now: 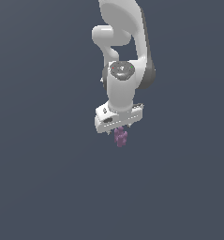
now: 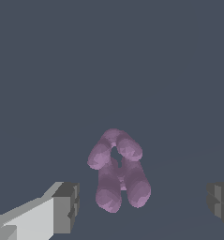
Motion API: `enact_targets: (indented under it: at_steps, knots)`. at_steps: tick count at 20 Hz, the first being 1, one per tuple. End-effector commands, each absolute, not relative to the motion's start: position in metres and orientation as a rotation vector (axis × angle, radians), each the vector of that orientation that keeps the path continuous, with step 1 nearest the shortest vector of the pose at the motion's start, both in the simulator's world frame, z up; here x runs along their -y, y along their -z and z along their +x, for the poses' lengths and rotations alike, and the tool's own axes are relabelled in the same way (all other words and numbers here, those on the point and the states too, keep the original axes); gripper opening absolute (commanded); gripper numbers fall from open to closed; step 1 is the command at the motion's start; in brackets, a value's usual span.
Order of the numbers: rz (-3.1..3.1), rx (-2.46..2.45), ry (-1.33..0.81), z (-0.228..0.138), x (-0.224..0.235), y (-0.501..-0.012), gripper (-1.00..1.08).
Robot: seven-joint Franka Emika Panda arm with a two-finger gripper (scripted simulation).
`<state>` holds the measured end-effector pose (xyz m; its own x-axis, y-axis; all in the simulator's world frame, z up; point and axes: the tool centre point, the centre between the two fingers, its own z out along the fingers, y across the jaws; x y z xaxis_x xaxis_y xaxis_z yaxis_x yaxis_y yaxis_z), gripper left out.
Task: Pick up the object and move it to a goal position.
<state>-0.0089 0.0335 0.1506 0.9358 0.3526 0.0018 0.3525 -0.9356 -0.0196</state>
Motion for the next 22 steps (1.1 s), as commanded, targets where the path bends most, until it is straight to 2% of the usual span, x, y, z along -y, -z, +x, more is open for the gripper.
enact_targets:
  at_steps: [1,10,22]
  knots:
    - [-3.057,0.665,-0.002,-0.011,-0.037,-0.149,1.00]
    - [-3.015,0.879,0.000,-0.016,-0.045,-0.146,1.00]
    - [-3.011,0.896,0.000,-0.017,-0.045,-0.129,1.00]
